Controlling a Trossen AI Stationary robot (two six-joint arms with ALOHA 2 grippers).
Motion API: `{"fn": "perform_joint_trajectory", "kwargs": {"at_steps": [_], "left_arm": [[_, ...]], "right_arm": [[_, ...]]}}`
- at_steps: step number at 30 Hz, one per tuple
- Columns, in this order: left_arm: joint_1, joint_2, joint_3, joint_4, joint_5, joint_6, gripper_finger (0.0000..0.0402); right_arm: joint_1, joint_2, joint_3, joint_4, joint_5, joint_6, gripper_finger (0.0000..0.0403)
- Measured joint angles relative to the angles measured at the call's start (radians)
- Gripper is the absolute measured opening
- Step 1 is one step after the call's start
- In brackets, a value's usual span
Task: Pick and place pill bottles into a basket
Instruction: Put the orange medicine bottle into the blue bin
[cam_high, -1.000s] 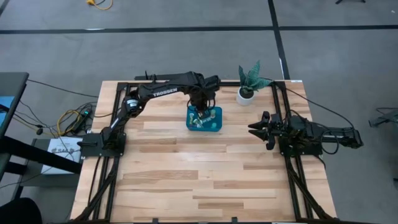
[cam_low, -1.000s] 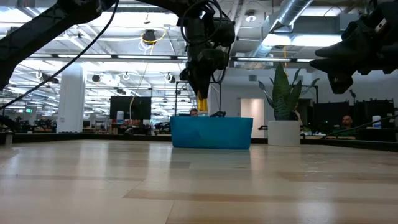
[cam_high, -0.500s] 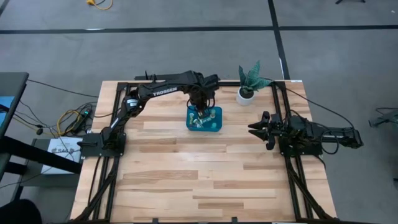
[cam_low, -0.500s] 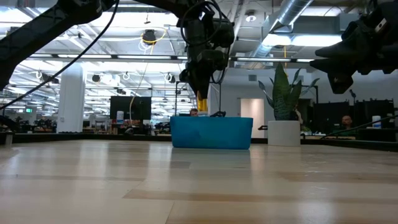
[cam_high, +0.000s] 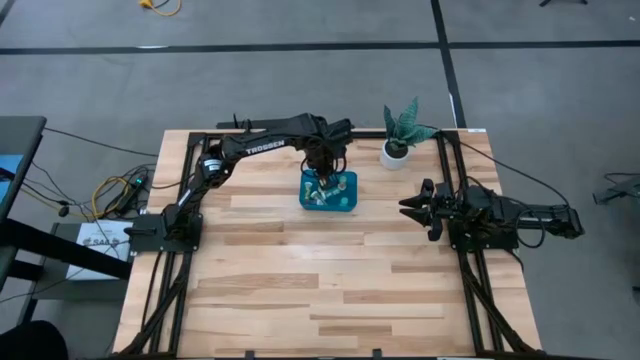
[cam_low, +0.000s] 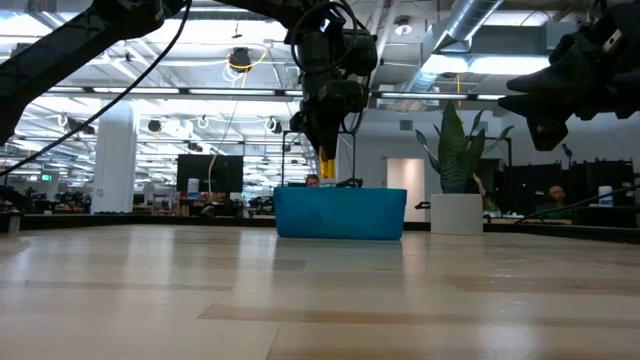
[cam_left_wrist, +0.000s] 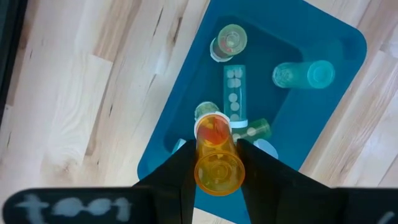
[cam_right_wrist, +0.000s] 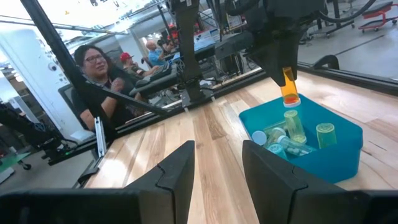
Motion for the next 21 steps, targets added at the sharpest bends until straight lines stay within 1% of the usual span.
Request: {"fn": "perform_joint_trajectory", "kwargs": {"at_steps": [21], "left_arm": [[-0.002, 0.000, 0.000, 0.010, -0.017, -0.022, 0.0087]], "right_arm": [[0.000, 0.000, 0.000, 0.000, 0.000, 0.000, 0.0129]]}}
